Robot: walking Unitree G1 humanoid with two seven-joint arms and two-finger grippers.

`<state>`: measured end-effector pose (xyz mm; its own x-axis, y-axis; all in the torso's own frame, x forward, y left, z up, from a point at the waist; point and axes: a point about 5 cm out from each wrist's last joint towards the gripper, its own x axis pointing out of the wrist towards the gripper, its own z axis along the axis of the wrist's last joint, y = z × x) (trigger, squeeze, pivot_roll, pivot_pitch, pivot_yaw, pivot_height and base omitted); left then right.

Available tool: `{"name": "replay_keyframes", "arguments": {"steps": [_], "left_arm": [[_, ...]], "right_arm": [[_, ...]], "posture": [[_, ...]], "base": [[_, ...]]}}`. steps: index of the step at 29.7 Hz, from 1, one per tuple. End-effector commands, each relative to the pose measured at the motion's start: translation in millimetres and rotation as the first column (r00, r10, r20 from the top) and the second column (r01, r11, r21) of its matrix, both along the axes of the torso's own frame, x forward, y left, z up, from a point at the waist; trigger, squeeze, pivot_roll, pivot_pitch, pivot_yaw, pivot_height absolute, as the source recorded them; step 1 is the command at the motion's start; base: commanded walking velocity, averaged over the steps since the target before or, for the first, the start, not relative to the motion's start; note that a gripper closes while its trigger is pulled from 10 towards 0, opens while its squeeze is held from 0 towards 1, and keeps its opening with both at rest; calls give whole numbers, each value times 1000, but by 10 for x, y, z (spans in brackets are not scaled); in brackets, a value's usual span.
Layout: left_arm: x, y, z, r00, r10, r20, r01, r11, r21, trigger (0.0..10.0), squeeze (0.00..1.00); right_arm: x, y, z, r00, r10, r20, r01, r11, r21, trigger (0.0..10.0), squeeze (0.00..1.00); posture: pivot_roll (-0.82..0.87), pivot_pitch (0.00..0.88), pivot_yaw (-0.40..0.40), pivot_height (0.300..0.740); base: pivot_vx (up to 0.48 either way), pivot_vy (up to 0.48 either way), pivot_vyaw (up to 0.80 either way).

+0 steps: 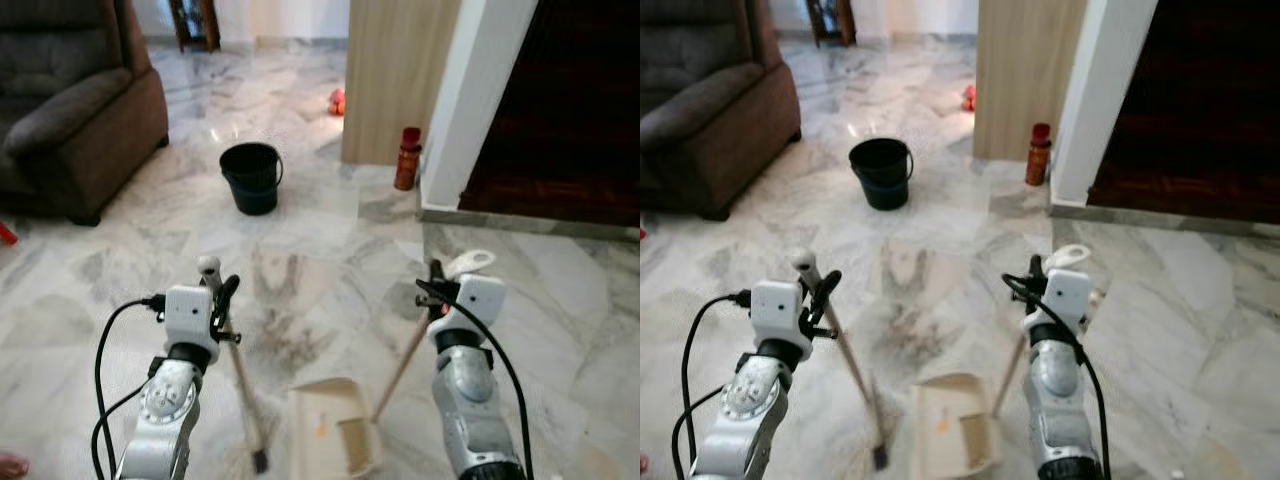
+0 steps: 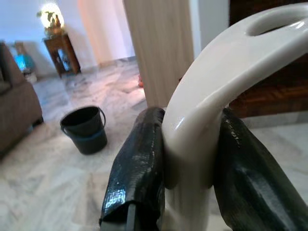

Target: Sweep floor

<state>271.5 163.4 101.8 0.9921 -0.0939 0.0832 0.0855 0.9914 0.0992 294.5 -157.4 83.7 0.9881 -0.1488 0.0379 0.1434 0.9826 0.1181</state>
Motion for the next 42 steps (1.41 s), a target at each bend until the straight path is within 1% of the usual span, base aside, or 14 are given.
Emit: {"name": "replay_keyframes", "arguments": {"steps": [1,12,18,25,34,37,42], "left_arm": [[20,44,97,999,7,44,-7,1000,14,10000,0],[18,37,85,999,-1,42,0,1000,20,10000,0],[15,33,74,999,-6,37,5,1000,22,10000,0],[21,28,78,999,-6,37,5,1000,21,10000,0],[19,34,80,999,-3,36,2,1000,18,10000,0],[19,35,79,999,1,36,-1,1000,19,10000,0],[16,45,74,999,5,34,-6,1000,20,10000,0]], "right_arm": [[57,43,116,999,15,50,-15,1000,-2,10000,0],[65,69,120,998,36,55,-35,999,-13,10000,0],[66,78,119,998,37,55,-37,999,-9,10000,0],[73,80,123,997,44,56,-43,999,-7,10000,0],[68,87,121,997,46,57,-45,999,-10,10000,0],[69,88,114,997,47,55,-48,999,4,10000,0],[68,89,92,998,48,46,-48,999,2,10000,0]], "posture": [[106,20,40,740],[108,0,42,740],[108,0,42,740],[111,0,41,740],[117,6,39,740],[117,10,39,740],[120,6,40,740]], "base": [[307,0,0],[305,0,0],[307,0,693],[313,0,0],[316,0,571],[317,0,0],[316,0,0]]}}
